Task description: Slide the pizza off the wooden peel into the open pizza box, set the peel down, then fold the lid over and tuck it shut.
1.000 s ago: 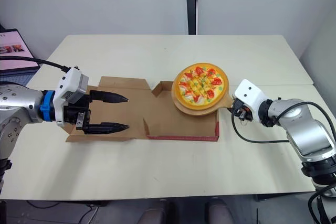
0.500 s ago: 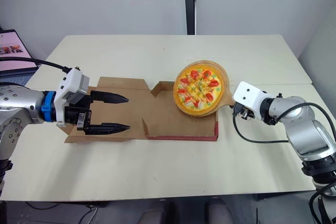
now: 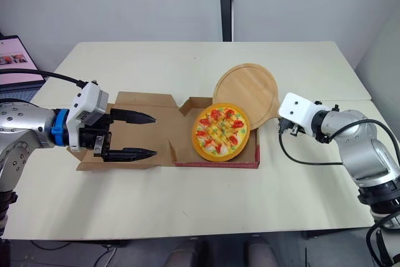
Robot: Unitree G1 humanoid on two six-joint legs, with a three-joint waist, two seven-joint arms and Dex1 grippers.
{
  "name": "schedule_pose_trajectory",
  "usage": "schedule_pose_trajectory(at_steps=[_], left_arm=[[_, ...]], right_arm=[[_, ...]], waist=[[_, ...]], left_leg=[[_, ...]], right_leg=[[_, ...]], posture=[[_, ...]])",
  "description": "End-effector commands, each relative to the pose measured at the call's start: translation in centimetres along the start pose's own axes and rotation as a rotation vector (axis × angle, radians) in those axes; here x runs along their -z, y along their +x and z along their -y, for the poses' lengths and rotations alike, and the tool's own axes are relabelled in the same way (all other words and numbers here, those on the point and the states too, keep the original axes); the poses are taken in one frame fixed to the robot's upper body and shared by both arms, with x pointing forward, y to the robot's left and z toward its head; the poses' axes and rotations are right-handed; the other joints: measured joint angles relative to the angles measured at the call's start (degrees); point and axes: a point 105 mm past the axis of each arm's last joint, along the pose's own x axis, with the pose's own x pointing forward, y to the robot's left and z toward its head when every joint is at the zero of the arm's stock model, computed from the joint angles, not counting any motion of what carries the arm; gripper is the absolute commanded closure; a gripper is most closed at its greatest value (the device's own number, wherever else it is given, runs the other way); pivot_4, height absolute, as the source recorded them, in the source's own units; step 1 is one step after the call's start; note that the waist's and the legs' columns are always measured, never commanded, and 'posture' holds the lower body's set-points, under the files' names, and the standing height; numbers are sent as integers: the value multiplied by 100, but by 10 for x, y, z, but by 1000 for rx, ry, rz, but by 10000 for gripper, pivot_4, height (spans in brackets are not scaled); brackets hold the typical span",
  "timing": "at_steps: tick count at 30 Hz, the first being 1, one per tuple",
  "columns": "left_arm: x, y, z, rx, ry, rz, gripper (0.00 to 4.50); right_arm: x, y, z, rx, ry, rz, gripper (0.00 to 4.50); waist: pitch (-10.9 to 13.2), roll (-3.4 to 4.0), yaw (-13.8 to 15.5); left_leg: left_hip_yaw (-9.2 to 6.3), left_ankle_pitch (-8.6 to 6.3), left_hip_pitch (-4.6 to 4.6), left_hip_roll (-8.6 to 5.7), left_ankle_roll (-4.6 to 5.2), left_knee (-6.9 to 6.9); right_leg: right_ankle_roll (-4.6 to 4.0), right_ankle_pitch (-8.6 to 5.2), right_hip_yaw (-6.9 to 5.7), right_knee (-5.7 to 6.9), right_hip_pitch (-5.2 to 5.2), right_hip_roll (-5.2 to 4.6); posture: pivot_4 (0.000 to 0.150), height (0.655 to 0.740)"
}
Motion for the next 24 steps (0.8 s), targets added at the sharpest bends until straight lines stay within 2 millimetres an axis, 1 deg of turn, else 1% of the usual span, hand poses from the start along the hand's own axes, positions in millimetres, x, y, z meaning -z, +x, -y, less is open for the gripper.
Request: schedule_pose_trajectory(at_steps=[1, 5, 9, 13, 16, 17, 21, 24], left_arm=[[-6, 3, 3, 18, 28, 18, 0], [-6, 4, 4, 23, 24, 24, 0], [-5, 5, 3, 17, 18, 29, 0], [-12, 6, 3, 14, 4, 78, 0], [-15, 7, 3, 15, -5, 104, 0], [-16, 6, 3, 15, -7, 105, 0], [-17, 6, 3, 7, -6, 113, 0], [-31, 12, 4, 14, 14, 166, 0]], right_arm=[[-18, -16, 39, 159, -51, 62, 28908], [-13, -21, 49, 201, -38, 44, 28908], [-2, -32, 58, 251, -2, 15, 28908], [9, -43, 62, 287, 35, -9, 28908], [18, -53, 62, 311, 100, -27, 28908], [20, -55, 61, 314, 122, -29, 28908], [37, -72, 50, 335, 320, -54, 28909], [53, -87, 30, 350, 483, -78, 28910]], waist=[[0, 0, -1], [0, 0, 0], [0, 0, 0], [0, 0, 4], [0, 0, 4], [0, 0, 2], [0, 0, 8], [-1, -1, 41]], left_leg=[[0, 0, 0, 0, 0, 0], [0, 0, -1, 0, 0, 0], [0, 0, -1, 0, 0, 0], [0, 0, 0, 0, 0, 1], [0, 0, 0, 0, 0, 3], [-1, 0, 0, 0, 0, 3], [-2, 0, 0, 0, 0, 1], [-5, 0, -1, 0, 0, 1]], right_leg=[[0, 0, 0, 0, 0, 0], [0, 0, 0, 0, 0, 0], [0, 0, 0, 0, 0, 0], [0, 0, 0, 1, 2, -1], [0, 0, 0, 2, 3, -1], [0, 0, 0, 2, 3, -1], [0, 0, -1, 3, 3, 0], [0, 0, -2, 2, 5, 0]], posture=[[1500, 7400], [1500, 7400], [1500, 7400], [1500, 7400], [1500, 7400], [1500, 7400], [1500, 7400], [1500, 7400]])
